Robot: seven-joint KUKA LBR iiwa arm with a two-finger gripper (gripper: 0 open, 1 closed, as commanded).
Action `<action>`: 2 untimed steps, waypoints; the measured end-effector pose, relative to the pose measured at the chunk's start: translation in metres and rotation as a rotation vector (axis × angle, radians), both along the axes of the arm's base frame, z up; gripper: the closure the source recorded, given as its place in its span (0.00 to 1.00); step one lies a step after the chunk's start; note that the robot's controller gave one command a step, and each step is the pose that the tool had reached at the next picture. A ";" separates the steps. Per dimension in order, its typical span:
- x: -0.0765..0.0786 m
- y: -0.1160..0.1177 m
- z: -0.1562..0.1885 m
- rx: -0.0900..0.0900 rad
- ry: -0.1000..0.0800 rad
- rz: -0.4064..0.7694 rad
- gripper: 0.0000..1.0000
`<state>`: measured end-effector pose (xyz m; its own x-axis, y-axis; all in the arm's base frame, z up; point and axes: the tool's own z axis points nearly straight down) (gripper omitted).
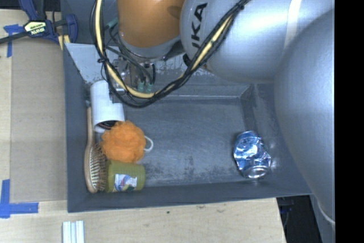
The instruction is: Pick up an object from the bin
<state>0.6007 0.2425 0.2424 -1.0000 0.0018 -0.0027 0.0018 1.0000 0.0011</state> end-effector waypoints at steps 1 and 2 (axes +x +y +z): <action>0.000 0.000 0.000 0.000 0.000 0.000 1.00; 0.000 0.000 0.000 0.000 0.000 -0.001 1.00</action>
Offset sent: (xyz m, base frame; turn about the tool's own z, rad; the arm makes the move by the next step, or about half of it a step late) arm 0.0000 0.0000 0.0000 0.0000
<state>0.6008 0.2423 0.2424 -1.0000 0.0026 -0.0026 0.0026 1.0000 0.0011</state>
